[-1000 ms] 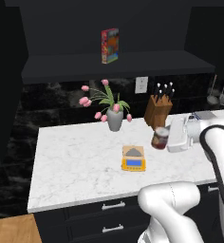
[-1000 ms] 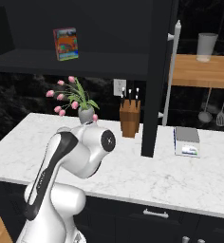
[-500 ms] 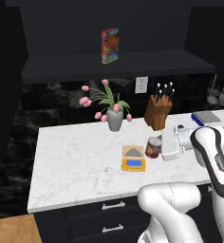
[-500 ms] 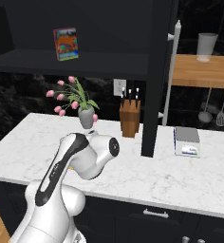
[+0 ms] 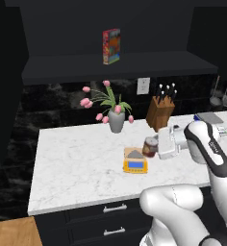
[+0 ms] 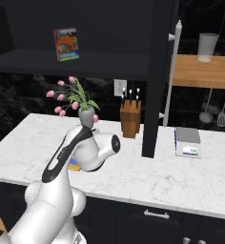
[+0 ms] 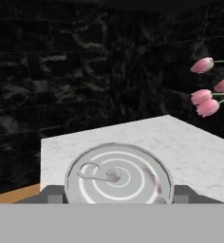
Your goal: Pick the canned food and place it on the digital scale for weighing, and close the cabinet.
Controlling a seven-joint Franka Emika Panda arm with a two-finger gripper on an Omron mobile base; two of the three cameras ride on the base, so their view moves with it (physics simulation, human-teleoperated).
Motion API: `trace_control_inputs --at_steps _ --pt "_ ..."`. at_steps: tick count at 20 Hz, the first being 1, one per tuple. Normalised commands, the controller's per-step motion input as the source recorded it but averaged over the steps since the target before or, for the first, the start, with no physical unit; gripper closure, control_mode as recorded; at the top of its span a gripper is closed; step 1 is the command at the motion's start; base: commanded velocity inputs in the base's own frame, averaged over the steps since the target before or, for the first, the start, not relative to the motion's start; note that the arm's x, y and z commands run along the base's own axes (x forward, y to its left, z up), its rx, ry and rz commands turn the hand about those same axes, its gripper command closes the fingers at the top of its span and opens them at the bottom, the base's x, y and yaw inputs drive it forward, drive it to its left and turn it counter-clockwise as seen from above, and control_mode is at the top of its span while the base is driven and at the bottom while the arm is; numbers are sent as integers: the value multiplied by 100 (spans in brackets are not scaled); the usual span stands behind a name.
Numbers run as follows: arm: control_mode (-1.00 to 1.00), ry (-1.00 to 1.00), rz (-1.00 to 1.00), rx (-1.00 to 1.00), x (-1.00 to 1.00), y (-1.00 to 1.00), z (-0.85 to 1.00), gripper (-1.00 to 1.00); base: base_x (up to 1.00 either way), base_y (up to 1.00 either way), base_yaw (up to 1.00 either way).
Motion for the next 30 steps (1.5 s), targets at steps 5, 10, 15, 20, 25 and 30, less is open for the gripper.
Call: trace_control_inputs --at_steps 5,10,15,20,25,30 --pt "-100 0 0 0 30 0 -6 100 0 0 0" --pt "-100 0 0 0 16 0 -25 100 0 0 0" --pt "-100 0 0 -2 2 7 -20 100 0 0 0" --pt "-100 4 0 0 14 3 -12 100 0 0 0" --pt "-100 3 0 0 17 0 -14 100 0 0 0" --pt "-100 0 0 0 17 6 -21 100 0 0 0"
